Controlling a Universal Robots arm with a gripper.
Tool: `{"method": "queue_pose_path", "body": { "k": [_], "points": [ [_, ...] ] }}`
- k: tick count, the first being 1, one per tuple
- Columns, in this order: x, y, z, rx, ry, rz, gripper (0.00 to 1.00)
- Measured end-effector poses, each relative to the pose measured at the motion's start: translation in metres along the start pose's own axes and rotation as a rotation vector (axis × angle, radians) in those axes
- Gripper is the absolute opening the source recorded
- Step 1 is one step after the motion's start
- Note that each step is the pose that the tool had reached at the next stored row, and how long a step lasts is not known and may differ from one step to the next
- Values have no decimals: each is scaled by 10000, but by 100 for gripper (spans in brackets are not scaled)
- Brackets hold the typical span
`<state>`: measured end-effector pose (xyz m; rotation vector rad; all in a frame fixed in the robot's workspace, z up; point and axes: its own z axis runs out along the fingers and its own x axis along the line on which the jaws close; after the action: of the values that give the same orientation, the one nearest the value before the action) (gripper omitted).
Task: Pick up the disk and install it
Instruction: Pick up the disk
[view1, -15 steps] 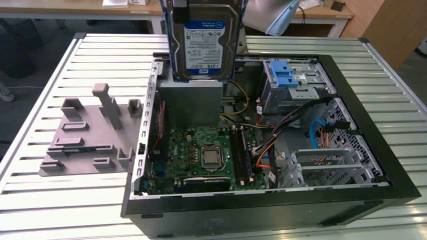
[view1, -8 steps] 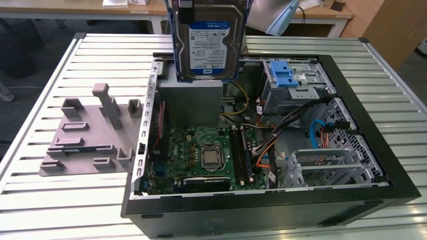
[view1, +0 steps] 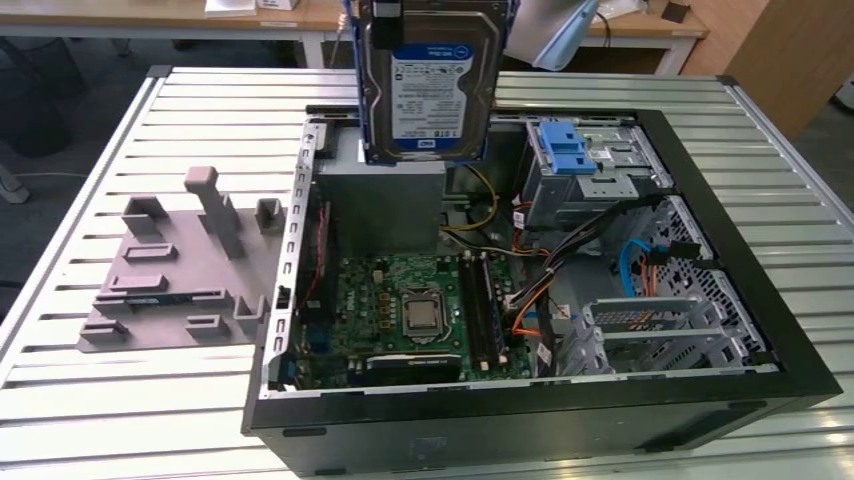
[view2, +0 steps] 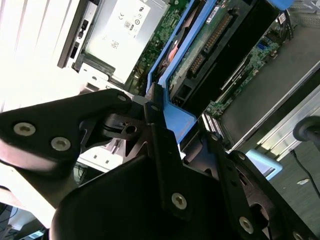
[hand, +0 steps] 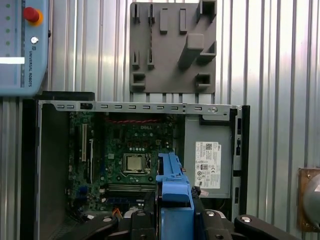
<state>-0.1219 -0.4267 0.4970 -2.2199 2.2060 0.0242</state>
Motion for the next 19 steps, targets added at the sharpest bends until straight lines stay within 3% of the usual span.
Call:
{"method": "queue_pose_path", "body": {
  "k": [4, 19],
  "points": [
    [23, -36, 2, -1, 2, 1, 36],
    [221, -95, 10, 1, 4, 45, 36]
  ]
}}
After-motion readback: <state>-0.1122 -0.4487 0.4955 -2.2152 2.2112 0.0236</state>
